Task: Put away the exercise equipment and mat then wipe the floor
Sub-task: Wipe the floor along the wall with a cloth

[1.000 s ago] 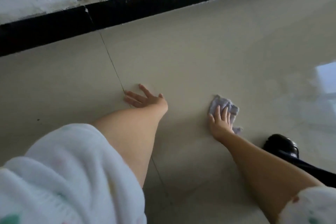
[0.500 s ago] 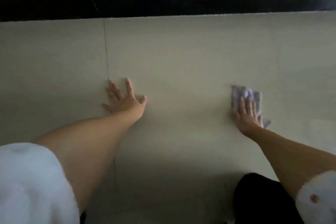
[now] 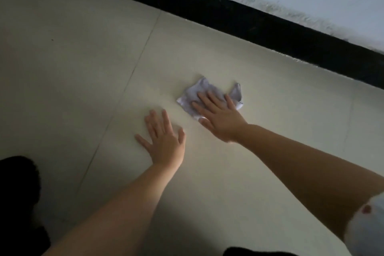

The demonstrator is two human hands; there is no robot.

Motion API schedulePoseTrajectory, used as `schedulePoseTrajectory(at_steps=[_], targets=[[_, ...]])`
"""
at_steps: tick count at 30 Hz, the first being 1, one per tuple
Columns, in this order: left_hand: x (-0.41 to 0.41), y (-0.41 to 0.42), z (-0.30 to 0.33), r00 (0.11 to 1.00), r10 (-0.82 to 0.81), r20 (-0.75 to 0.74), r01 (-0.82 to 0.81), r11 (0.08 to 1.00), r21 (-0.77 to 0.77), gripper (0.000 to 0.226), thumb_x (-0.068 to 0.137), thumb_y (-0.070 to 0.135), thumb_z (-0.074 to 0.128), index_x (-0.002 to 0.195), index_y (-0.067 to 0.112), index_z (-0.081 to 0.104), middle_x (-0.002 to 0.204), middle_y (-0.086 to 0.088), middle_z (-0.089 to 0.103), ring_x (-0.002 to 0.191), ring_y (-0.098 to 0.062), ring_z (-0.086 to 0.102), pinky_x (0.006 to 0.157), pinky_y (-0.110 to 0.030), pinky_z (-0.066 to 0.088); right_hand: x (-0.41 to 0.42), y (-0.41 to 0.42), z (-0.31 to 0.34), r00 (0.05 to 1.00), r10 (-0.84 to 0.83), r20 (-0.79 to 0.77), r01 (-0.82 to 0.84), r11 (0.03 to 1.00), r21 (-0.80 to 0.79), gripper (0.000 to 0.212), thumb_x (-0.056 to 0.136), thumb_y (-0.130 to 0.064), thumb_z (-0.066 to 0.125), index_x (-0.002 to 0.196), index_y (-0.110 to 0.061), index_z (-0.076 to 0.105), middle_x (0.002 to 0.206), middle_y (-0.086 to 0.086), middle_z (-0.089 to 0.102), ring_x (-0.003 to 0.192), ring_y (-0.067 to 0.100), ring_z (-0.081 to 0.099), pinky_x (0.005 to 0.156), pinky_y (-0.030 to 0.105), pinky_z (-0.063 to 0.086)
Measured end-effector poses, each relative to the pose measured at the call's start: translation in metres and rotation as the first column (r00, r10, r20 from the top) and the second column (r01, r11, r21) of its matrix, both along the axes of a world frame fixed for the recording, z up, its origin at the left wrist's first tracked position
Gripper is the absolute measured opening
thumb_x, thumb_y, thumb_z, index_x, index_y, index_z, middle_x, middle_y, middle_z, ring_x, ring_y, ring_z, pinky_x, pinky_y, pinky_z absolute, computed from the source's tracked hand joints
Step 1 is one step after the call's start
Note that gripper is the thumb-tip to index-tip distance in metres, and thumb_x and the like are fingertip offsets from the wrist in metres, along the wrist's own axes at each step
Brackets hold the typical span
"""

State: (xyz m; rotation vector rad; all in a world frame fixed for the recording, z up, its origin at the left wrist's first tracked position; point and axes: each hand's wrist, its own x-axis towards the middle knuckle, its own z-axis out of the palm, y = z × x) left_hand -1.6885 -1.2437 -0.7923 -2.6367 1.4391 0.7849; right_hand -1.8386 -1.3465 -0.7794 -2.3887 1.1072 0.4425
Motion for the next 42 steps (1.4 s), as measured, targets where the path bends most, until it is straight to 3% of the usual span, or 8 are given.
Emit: schedulePoseTrajectory(at_steps=[3, 11, 15, 18, 24, 34, 38, 42], targets=[[0.01, 0.0, -0.002, 0.999, -0.02, -0.03, 0.02, 1.0, 0.014, 0.079, 0.093, 0.049, 0.042, 0.151, 0.027, -0.006, 0.158, -0.005, -0.018, 0.146, -0.022, -0.014, 0.11, -0.064, -0.001, -0.078, 0.023, -0.018, 0.901, -0.435, 0.003, 0.429, 0.889, -0.161, 0.066, 0.09, -0.06, -0.003, 0.15, -0.034, 0.008, 0.158, -0.008, -0.002, 0.147, 0.016, -0.001, 0.115, 0.051, 0.0], [0.01, 0.003, -0.007, 0.996, -0.08, -0.034, 0.081, 0.997, 0.007, 0.107, 0.077, 0.068, 0.053, 0.151, 0.021, -0.008, 0.158, -0.01, -0.019, 0.145, -0.027, -0.017, 0.108, -0.066, 0.0, -0.188, 0.055, -0.009, -0.067, -0.994, -0.09, 0.98, -0.049, -0.191, 0.056, 0.1, -0.043, 0.024, 0.152, -0.025, 0.013, 0.161, 0.004, 0.002, 0.147, 0.025, 0.0, 0.115, 0.052, -0.001], [0.012, 0.005, -0.008, 0.998, -0.069, -0.016, 0.068, 0.997, -0.038, 0.112, 0.073, 0.07, 0.056, 0.152, 0.017, -0.005, 0.159, -0.009, -0.013, 0.147, -0.025, -0.012, 0.109, -0.064, 0.003, -0.048, 0.069, -0.016, 0.564, -0.825, 0.041, 0.808, 0.541, -0.234, 0.06, 0.094, -0.047, 0.015, 0.15, -0.026, 0.021, 0.159, 0.005, 0.011, 0.147, 0.025, 0.007, 0.115, 0.05, -0.003], [0.012, 0.004, -0.009, 0.999, -0.044, -0.016, 0.043, 0.996, -0.081, 0.116, 0.067, 0.073, 0.051, 0.152, 0.011, 0.004, 0.16, -0.008, -0.003, 0.148, -0.025, -0.004, 0.11, -0.065, 0.005, 0.046, 0.062, -0.009, 0.984, -0.178, 0.018, 0.179, 0.979, -0.1, 0.059, 0.095, -0.047, 0.011, 0.151, -0.031, 0.006, 0.16, -0.001, -0.002, 0.147, 0.02, -0.006, 0.113, 0.049, -0.013], [0.014, 0.002, -0.008, 0.998, -0.016, -0.055, 0.014, 1.0, -0.026, 0.125, 0.064, 0.076, 0.058, 0.151, 0.015, -0.008, 0.159, -0.003, -0.014, 0.147, -0.02, -0.013, 0.112, -0.059, 0.001, 0.031, -0.054, -0.013, 0.951, -0.308, 0.0, 0.306, 0.944, -0.122, 0.051, 0.103, -0.037, 0.018, 0.152, -0.03, 0.003, 0.16, -0.003, -0.004, 0.147, 0.019, -0.007, 0.115, 0.053, -0.001], [0.012, 0.006, -0.013, 0.998, -0.042, -0.037, 0.04, 0.997, -0.061, 0.12, 0.065, 0.081, 0.045, 0.151, 0.011, -0.001, 0.16, -0.007, -0.006, 0.147, -0.025, -0.007, 0.11, -0.064, 0.001, -0.157, -0.023, 0.002, 0.025, -0.998, -0.055, 0.981, 0.035, -0.19, 0.055, 0.1, -0.042, 0.019, 0.152, -0.026, 0.01, 0.161, 0.002, -0.001, 0.147, 0.024, -0.001, 0.116, 0.052, -0.002], [0.012, 0.006, -0.009, 0.998, -0.042, -0.04, 0.04, 0.997, -0.062, 0.12, 0.069, 0.075, 0.055, 0.151, 0.014, -0.008, 0.159, -0.005, -0.014, 0.146, -0.022, -0.014, 0.111, -0.06, -0.003, -0.016, -0.046, -0.013, 0.522, -0.848, 0.094, 0.831, 0.48, -0.282, 0.054, 0.098, -0.033, 0.03, 0.149, -0.02, 0.024, 0.157, 0.01, 0.019, 0.144, 0.032, 0.015, 0.113, 0.056, 0.012], [0.011, 0.003, -0.007, 0.998, -0.042, -0.044, 0.042, 0.999, -0.016, 0.119, 0.072, 0.073, 0.054, 0.15, 0.015, -0.014, 0.158, -0.004, -0.019, 0.145, -0.021, -0.018, 0.112, -0.059, -0.002, 0.112, -0.054, -0.011, 0.98, -0.196, 0.038, 0.2, 0.967, -0.159, 0.054, 0.101, -0.044, 0.021, 0.152, -0.029, 0.008, 0.161, -0.001, 0.0, 0.147, 0.021, -0.004, 0.116, 0.052, -0.001]])
